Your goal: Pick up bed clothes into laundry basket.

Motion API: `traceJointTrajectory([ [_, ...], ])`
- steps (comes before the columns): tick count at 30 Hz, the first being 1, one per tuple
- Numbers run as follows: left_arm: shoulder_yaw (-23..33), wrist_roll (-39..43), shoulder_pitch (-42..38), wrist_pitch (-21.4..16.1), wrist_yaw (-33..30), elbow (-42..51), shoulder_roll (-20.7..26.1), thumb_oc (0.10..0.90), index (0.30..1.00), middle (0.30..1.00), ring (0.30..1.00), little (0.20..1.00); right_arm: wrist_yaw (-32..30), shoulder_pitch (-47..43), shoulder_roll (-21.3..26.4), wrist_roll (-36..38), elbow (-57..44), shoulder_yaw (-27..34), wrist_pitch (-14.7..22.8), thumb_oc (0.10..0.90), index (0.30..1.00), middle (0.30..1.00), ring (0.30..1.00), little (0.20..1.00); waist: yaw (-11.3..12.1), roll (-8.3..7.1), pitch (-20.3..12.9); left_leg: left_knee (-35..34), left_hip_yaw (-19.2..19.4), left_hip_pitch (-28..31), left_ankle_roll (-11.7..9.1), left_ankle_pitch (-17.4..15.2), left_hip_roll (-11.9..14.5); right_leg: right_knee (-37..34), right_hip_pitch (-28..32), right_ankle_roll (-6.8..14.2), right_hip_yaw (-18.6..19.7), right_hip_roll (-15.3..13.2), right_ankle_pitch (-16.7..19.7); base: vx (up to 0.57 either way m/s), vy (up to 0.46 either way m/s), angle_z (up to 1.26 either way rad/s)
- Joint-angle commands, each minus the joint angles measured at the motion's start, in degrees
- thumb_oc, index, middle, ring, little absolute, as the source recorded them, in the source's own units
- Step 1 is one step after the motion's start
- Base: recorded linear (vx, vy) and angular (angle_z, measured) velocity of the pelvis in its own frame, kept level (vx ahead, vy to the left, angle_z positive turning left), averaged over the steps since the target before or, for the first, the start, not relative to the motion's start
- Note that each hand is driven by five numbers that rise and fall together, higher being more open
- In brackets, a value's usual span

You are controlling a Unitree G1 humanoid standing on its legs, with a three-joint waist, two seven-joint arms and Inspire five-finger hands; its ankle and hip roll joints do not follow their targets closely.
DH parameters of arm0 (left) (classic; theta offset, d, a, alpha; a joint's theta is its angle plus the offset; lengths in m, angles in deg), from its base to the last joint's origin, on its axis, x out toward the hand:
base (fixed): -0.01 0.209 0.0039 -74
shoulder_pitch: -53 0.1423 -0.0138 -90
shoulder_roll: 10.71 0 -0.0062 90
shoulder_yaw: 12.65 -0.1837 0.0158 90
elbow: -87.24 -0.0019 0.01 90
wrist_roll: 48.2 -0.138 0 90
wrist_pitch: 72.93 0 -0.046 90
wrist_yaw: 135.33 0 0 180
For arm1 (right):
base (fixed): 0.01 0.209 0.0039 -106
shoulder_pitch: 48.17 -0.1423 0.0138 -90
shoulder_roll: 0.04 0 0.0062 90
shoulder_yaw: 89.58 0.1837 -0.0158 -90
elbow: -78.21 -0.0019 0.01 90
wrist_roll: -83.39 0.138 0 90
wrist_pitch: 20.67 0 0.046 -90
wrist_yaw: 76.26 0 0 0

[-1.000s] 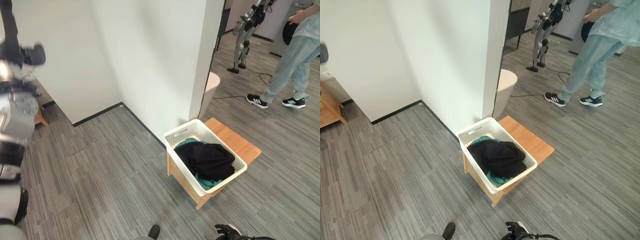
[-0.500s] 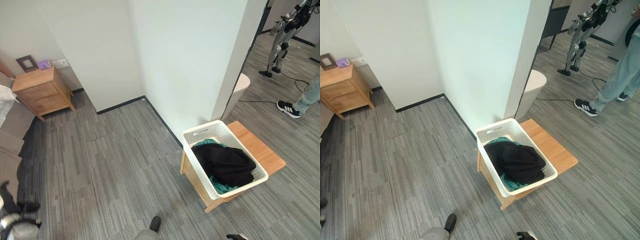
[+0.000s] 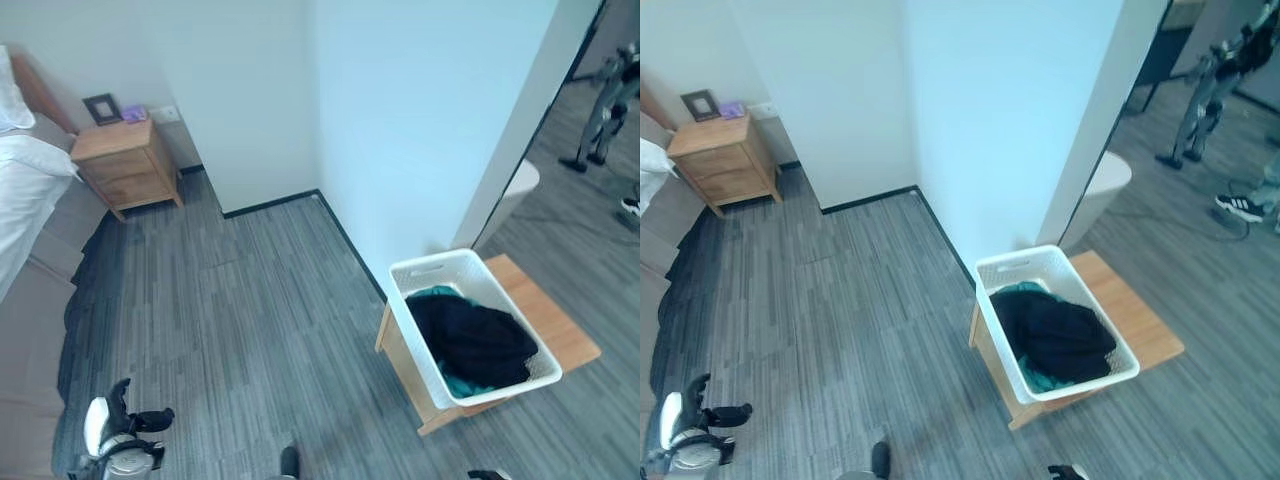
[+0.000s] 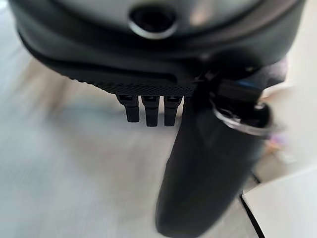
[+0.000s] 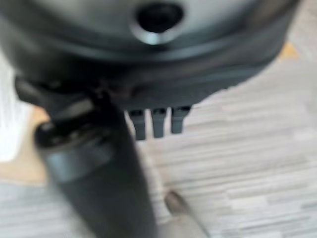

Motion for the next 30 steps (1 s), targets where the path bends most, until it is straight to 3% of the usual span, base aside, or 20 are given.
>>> traceJointTrajectory([
  [1,0.6,4.3,-1.5,-5.0,3.5,4.1,-1.9,0.8,0.9,0.9,0.9,0.9,-0.6,-3.2,-0.2,0.6,1.3,-2.7,0.7,0.8,0.9,0.9,0.9,0.9,-1.1,0.87,0.4,-9.4,0.3,13.2,-3.8,-4.3,1.9,-8.9,-0.9,2.4,2.5,3.4,11.1,-0.01,0.057,0.07],
  [3,0.6,4.3,-1.5,-5.0,3.5,4.1,-1.9,0.8,0.9,0.9,0.9,0.9,-0.6,-3.2,-0.2,0.6,1.3,-2.7,0.7,0.8,0.9,0.9,0.9,0.9,-1.1,0.87,0.4,-9.4,0.3,13.3,-3.8,-4.3,1.9,-8.9,-0.9,2.4,2.6,3.4,11.1,-0.05,0.077,0.24],
  [5,-3.4,2.1,-1.6,-4.2,5.3,2.2,-3.9,0.8,0.9,0.9,0.9,0.9,-0.8,-4.5,-1.3,-0.1,2.0,-3.5,0.3,0.8,0.9,0.9,0.9,0.9,-0.5,-0.9,0.9,-11.3,0.2,13.1,-1.8,-4.9,-0.3,-6.6,-2.3,4.0,3.1,1.6,12.5,-0.14,0.219,-0.01],
  [9,-4.8,-1.2,-1.6,-3.5,5.0,0.3,-3.9,0.8,0.9,0.9,0.9,0.9,-1.0,-5.2,-2.0,-0.4,2.3,-3.9,0.1,0.8,0.9,0.9,0.9,0.9,0.0,-1.68,1.5,-11.4,-0.2,12.7,-1.0,-5.1,-1.4,-5.0,-2.8,4.9,3.2,0.6,13.2,-0.1,0.071,0.09],
  [10,-7.6,-10.8,-2.0,-2.0,1.6,-4.5,-3.1,0.8,0.9,0.9,0.9,0.9,-1.5,-6.3,-3.2,0.0,2.4,-4.5,-0.2,0.8,0.9,0.9,0.9,0.9,0.6,-3.25,2.9,-11.6,-1.5,10.7,0.0,-3.7,-3.4,-4.2,-4.3,5.5,4.5,-0.6,16.0,-0.21,0.039,0.25],
  [12,-7.6,-11.8,-2.1,-1.7,0.4,-7.8,-3.2,0.8,0.9,0.9,0.9,0.9,-1.7,-6.7,-3.7,0.4,2.2,-5.0,-0.1,0.8,0.9,0.9,0.9,0.9,0.2,-3.37,3.2,-11.7,-3.7,9.7,0.0,-3.5,-3.8,-5.2,-5.2,6.1,10.1,0.5,15.9,-0.14,-0.002,0.42],
  [14,-7.6,-11.8,-2.1,-1.8,0.4,-7.9,-3.2,0.8,0.9,0.9,0.9,0.9,-1.7,-6.8,-3.7,0.4,2.2,-5.1,-0.1,0.8,0.9,0.9,0.9,0.9,0.3,-3.37,3.2,-11.7,-3.7,9.7,0.0,-3.6,-3.8,-5.2,-5.3,6.1,10.2,0.5,15.8,0.03,-0.036,0.51],
  [15,-7.5,-12.9,-2.6,-1.7,-1.5,-13.1,-3.1,0.8,0.9,0.9,0.9,0.9,-1.9,-7.2,-4.4,1.7,1.6,-5.9,0.2,0.8,0.9,0.9,0.9,0.9,-1.3,-2.98,3.3,-11.6,-10.2,8.4,0.4,-3.2,-4.6,-6.1,-6.4,6.0,28.8,6.1,12.0,0.1,-0.036,0.39],
  [18,-8.8,-13.6,-4.6,-1.2,-1.7,-16.4,-3.0,0.8,0.9,0.9,0.9,0.9,-2.2,-7.2,-4.4,3.6,1.8,-6.2,0.4,0.8,0.9,0.9,0.9,0.9,-3.7,-2.22,3.7,-11.0,-17.7,6.8,1.2,-2.5,-5.9,-5.2,-7.0,4.7,47.2,14.2,7.1,0.07,0.013,1.35],
  [21,-8.8,-13.6,-4.6,-1.2,-1.7,-16.4,-3.0,0.8,0.9,0.9,0.9,0.9,-2.2,-7.2,-4.4,3.6,1.8,-6.2,0.4,0.8,0.9,0.9,0.9,0.9,-3.7,-2.22,3.6,-11.0,-17.7,6.7,1.2,-2.5,-5.9,-5.2,-7.0,4.7,47.2,14.2,7.1,0.0,-0.049,1.67],
  [22,-9.3,-13.0,-5.3,-1.2,-1.9,-18.3,-3.0,0.8,0.9,0.9,0.9,0.9,-2.2,-8.1,-4.5,2.9,2.5,-7.8,0.1,0.8,0.9,0.9,0.9,0.9,-3.6,-1.58,3.5,-11.4,-22.2,5.2,0.6,-1.8,-6.6,-9.5,-4.6,3.0,46.9,13.6,7.1,-0.01,-0.151,1.07],
  [25,-9.8,-12.7,-3.7,-1.5,-1.8,-17.9,-3.9,0.8,0.9,0.9,0.9,0.9,-1.9,-8.5,-4.5,1.3,2.3,-9.5,0.1,0.8,0.9,0.9,0.9,0.9,-2.7,-0.36,3.0,-11.5,-24.2,4.4,0.0,-0.7,-6.2,-12.1,-2.9,2.1,44.5,13.7,6.9,0.04,-0.181,1.29],
  [28,-9.8,-12.7,-3.7,-1.5,-1.8,-17.8,-3.9,0.8,0.9,0.9,0.9,0.9,-1.9,-8.5,-4.5,1.3,2.3,-9.5,0.1,0.8,0.9,0.9,0.9,0.9,-2.7,-0.35,3.1,-11.5,-24.2,4.4,0.0,-0.7,-6.2,-12.1,-2.8,2.1,44.5,13.7,6.9,0.0,-0.027,0.54],
  [29,-10.1,-12.6,-3.2,-1.7,-1.8,-17.5,-4.3,0.8,0.9,0.9,0.9,0.9,-1.9,-8.8,-4.5,0.9,2.2,-10.1,0.2,0.8,0.9,0.9,0.9,0.9,-2.2,0.12,3.2,-11.4,-24.8,4.0,-0.2,-0.3,-6.2,-12.7,-2.4,1.8,43.9,13.8,6.8,-0.11,-0.247,-0.07],
  [30,-10.7,-10.8,-1.6,-1.9,-1.6,-16.6,-5.7,0.8,0.9,0.9,0.9,0.9,-1.8,-10.9,-4.0,0.4,1.3,-11.8,0.4,0.8,0.9,0.9,0.9,0.9,-0.8,2.51,4.8,-11.3,-27.7,1.8,-2.0,2.0,-5.9,-14.0,-1.4,0.4,40.9,14.6,6.3,-0.11,-0.249,0.27],
])
